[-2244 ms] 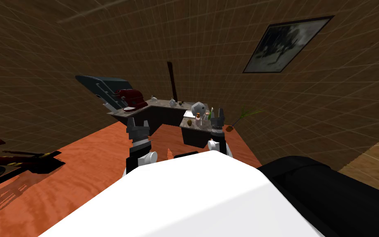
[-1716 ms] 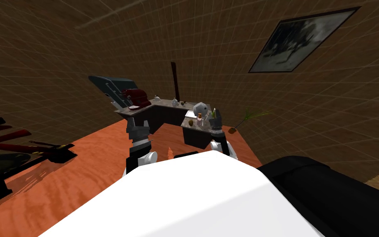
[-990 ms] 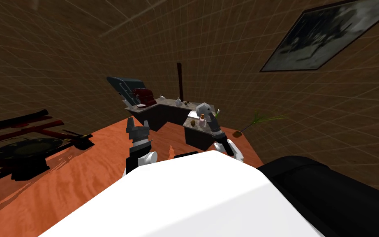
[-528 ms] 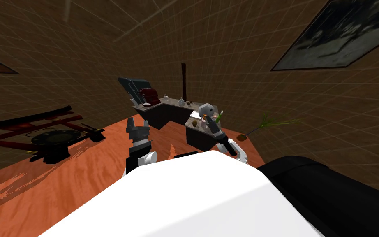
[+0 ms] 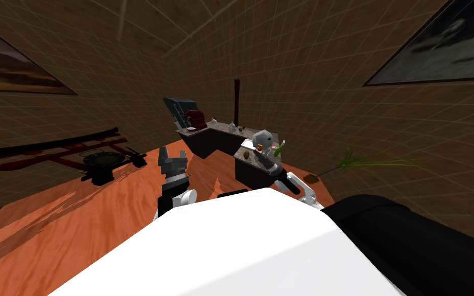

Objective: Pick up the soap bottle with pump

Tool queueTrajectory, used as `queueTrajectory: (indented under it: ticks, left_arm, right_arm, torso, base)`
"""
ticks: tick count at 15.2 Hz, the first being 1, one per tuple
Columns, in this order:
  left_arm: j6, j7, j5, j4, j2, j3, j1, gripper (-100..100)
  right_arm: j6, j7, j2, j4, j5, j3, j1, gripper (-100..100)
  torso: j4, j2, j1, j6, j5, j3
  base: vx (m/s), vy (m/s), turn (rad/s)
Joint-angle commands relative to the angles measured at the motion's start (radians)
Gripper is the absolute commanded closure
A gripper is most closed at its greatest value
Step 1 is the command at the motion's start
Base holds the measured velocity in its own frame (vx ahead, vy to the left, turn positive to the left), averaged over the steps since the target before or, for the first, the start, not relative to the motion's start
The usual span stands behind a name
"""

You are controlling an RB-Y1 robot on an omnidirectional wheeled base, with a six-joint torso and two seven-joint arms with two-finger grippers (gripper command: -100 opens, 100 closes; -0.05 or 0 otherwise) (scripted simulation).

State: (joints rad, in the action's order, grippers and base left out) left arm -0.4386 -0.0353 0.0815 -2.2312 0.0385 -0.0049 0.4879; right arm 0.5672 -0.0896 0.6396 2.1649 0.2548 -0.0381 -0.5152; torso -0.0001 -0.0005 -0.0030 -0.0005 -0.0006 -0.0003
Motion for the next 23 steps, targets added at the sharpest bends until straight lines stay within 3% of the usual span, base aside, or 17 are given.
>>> queueTrajectory:
  ticks: [1, 2, 19, 22, 23]
  left_arm:
    - [0.000, 0.000, 0.000, 0.000, 0.000, 0.000, 0.000, 0]
    - [0.000, 0.000, 0.000, 0.000, 0.000, 0.000, 0.000, 0]
    - [0.000, 0.000, 0.000, 0.000, 0.000, 0.000, 0.000, 0]
    - [0.000, 0.000, 0.000, 0.000, 0.000, 0.000, 0.000, 0]
    - [0.000, 0.000, 0.000, 0.000, 0.000, 0.000, 0.000, 0]
  right_arm:
    - [0.003, -0.001, 0.050, -0.006, 0.007, 0.000, -0.001, -100]
    - [0.003, -0.001, 0.052, -0.006, 0.007, 0.000, -0.001, -100]
    - [0.013, -0.005, 0.440, -0.076, 0.168, -0.038, -0.043, -100]
    - [0.013, -0.005, 0.491, -0.076, 0.168, -0.038, -0.043, -100]
    - [0.014, -0.006, 0.525, -0.088, 0.196, -0.045, -0.050, -100]
  torso:
    - [0.000, 0.000, 0.000, 0.000, 0.000, 0.000]
    - [0.000, 0.000, 0.000, 0.000, 0.000, 0.000]
    - [0.000, 0.000, 0.000, 0.000, 0.000, 0.000]
    - [0.000, 0.000, -0.001, 0.001, 0.000, 0.000]
    - [0.000, 0.000, 0.000, 0.001, 0.000, 0.000]
  base:
    - [-0.004, -0.030, 0.079]
    - [-0.003, -0.019, -0.010]
    - [-0.010, -0.035, 0.183]
    - [-0.013, -0.039, 0.125]
    - [-0.008, -0.022, 0.197]
